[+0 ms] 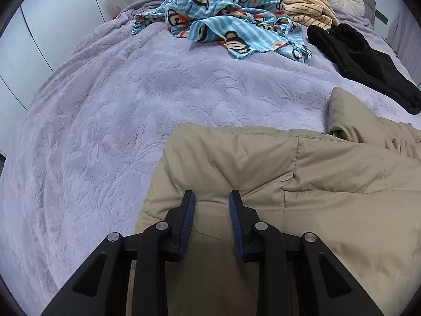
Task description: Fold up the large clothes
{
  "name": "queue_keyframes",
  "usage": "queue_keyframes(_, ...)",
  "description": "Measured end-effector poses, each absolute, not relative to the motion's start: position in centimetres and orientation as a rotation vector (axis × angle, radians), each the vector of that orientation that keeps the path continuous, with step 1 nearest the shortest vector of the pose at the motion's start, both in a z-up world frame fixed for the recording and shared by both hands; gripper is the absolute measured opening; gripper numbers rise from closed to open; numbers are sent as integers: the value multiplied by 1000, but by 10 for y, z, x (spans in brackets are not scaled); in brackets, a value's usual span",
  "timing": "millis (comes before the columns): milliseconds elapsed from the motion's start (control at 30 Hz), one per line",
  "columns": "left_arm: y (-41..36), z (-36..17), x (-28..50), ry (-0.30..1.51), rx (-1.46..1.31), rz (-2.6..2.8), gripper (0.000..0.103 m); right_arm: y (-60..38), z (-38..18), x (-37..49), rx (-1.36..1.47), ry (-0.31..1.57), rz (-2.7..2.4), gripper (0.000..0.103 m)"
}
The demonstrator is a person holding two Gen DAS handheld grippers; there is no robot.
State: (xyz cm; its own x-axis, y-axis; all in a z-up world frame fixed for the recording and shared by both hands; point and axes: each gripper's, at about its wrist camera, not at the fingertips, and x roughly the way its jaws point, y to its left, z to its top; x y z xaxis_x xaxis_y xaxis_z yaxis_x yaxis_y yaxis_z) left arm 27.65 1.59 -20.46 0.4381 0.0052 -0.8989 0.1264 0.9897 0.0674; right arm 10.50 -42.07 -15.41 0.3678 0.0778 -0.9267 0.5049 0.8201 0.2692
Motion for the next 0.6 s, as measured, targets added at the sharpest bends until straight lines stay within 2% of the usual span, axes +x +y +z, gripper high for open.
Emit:
queue_keyframes(200,32,-194,297,1113,119,-17,30,-426,-150,115,595,1197,-310,0)
queue_keyframes(333,42,-169,292,1115,24,-34,30,-409,-116,115,639,1141,-245,3)
queue_keyframes(467,7,-139,262,1045,51,-235,30,-353,-91,127,569,1113,-43,6)
queue_keyframes(600,-45,-161,252,1053,178,-325,30,-314,-124,149,502,1191,10,6)
